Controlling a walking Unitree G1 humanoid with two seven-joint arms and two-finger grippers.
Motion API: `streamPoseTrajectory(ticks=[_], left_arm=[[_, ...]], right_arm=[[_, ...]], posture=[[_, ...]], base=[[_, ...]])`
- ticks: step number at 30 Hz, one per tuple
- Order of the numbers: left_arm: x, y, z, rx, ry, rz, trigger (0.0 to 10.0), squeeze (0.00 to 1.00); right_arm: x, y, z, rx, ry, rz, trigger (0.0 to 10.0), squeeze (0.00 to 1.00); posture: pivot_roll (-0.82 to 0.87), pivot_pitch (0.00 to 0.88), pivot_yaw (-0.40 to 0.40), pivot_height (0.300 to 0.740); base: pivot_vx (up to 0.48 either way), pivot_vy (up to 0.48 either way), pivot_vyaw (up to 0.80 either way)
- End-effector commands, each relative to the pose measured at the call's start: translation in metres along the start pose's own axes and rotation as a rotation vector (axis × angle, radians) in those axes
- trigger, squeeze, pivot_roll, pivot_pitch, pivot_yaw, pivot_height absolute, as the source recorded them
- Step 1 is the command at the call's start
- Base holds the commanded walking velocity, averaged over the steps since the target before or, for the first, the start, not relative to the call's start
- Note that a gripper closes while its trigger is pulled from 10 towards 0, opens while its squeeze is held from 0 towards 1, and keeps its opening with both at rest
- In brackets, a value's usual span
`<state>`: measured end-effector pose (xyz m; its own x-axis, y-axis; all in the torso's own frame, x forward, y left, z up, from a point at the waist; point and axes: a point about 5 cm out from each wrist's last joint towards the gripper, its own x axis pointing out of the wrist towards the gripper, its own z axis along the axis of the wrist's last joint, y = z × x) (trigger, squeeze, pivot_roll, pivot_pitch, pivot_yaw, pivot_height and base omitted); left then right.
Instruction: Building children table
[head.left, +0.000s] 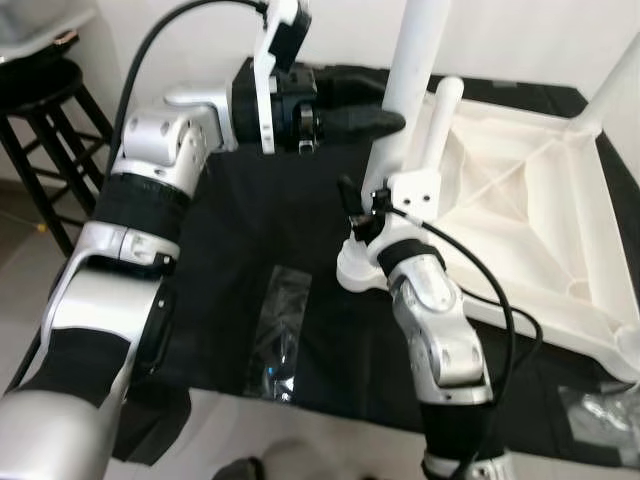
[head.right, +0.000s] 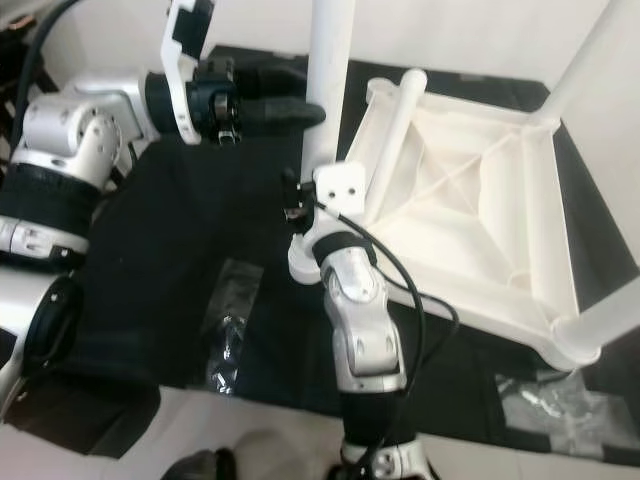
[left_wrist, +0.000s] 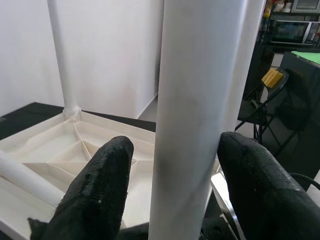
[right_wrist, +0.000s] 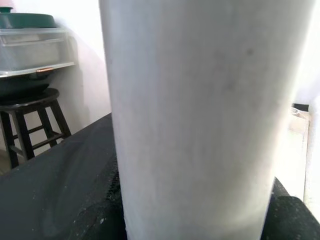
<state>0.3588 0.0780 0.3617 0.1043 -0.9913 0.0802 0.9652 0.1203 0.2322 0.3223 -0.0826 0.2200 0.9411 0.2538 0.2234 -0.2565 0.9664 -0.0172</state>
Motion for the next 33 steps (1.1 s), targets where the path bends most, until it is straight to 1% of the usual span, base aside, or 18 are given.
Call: streamPoseTrajectory(ticks=[1,4,5,7,8,14,15,16,17,20,21,23,25,26,27,29,30,33], left_arm=[[0.004,0.0,-0.003,0.001,0.016,-0.002,10.0,0.0],[0.003,0.001,-0.002,0.003,0.016,0.014,9.6,0.0],[0.002,0.002,-0.002,0.005,0.02,0.027,5.1,0.0],[0.002,0.002,-0.002,0.005,0.02,0.027,5.1,0.0],[0.002,0.003,-0.003,0.004,0.023,0.031,0.0,0.0],[0.002,0.002,-0.003,0.001,0.021,0.024,0.0,0.0],[0.003,0.002,-0.003,0.0,0.019,0.021,0.0,0.0],[0.004,0.002,-0.003,-0.002,0.018,0.019,0.0,0.0],[0.004,0.002,-0.004,-0.003,0.016,0.017,0.0,0.0],[0.005,0.002,-0.004,-0.003,0.016,0.015,0.0,0.0],[0.005,0.002,-0.005,-0.002,0.015,0.015,0.0,0.0],[0.006,0.002,-0.005,-0.002,0.014,0.015,0.0,0.0],[0.007,0.001,-0.005,0.001,0.007,0.01,0.0,0.0],[0.007,0.001,-0.005,0.001,0.007,0.01,0.0,0.0],[0.008,0.001,-0.005,0.004,0.005,0.007,0.0,0.0],[0.008,0.001,-0.005,0.005,0.005,0.007,0.0,0.0],[0.008,0.001,-0.005,0.005,0.004,0.005,0.0,0.0],[0.008,0.001,-0.005,0.004,0.003,0.002,0.0,0.0]], right_arm=[[-0.003,0.005,-0.042,0.077,0.187,-0.019,0.0,0.0],[0.0,0.008,-0.038,0.067,0.173,-0.022,0.0,0.0],[-0.003,0.011,-0.035,0.054,0.177,-0.028,0.0,0.0],[-0.003,0.011,-0.035,0.054,0.177,-0.028,0.0,0.0],[-0.008,0.016,-0.032,0.044,0.191,-0.048,0.0,0.0],[-0.01,0.018,-0.028,0.042,0.188,-0.041,0.0,0.0],[-0.008,0.019,-0.025,0.05,0.175,-0.007,1.6,0.0],[-0.006,0.022,-0.02,0.055,0.153,0.059,10.0,0.0],[-0.004,0.025,-0.015,0.023,0.115,0.153,10.0,0.0],[0.0,0.022,-0.008,0.007,0.073,0.231,10.0,0.0],[0.005,0.016,0.001,-0.008,0.034,0.359,10.0,1.0],[0.008,0.011,0.007,-0.017,0.01,0.438,10.0,1.0],[0.013,-0.009,0.024,-0.09,-0.02,0.7,10.0,1.0],[0.013,-0.009,0.024,-0.09,-0.02,0.7,10.0,1.0],[0.017,-0.026,0.037,-0.128,-0.024,0.874,10.0,0.45],[0.019,-0.03,0.04,-0.127,-0.023,0.905,10.0,0.45],[0.022,-0.035,0.042,-0.106,-0.014,0.933,10.0,0.0],[0.028,-0.04,0.042,-0.067,0.009,0.984,10.0,0.0]], posture=[[0.08,0.174,0.009,0.74],[0.08,0.168,0.009,0.74],[0.08,0.163,0.013,0.74],[0.08,0.163,0.013,0.74],[0.08,0.159,0.016,0.74],[0.07,0.155,0.018,0.74],[0.07,0.153,0.018,0.74],[0.07,0.153,0.018,0.74],[0.07,0.153,0.018,0.74],[0.06,0.152,0.017,0.74],[0.05,0.149,0.013,0.74],[0.05,0.149,0.013,0.74],[0.05,0.145,0.01,0.74],[0.05,0.145,0.01,0.74],[0.04,0.141,0.006,0.74],[0.04,0.141,0.006,0.74],[0.04,0.141,0.006,0.74],[0.05,0.139,0.006,0.74]], base=[[0.0,0.0,0.0],[0.0,0.0,0.0],[0.0,0.0,0.0],[0.0,0.0,0.0],[0.0,0.0,0.0],[0.0,0.0,0.0],[0.0,0.0,0.0],[0.0,0.0,0.0],[0.0,0.0,0.0],[0.0,0.0,0.0],[0.0,0.0,0.0],[0.0,0.0,0.0],[0.0,0.0,0.0],[0.0,0.0,0.0],[0.0,0.0,0.0],[0.0,0.0,0.0],[0.0,0.0,0.0],[0.0,0.0,0.0]])
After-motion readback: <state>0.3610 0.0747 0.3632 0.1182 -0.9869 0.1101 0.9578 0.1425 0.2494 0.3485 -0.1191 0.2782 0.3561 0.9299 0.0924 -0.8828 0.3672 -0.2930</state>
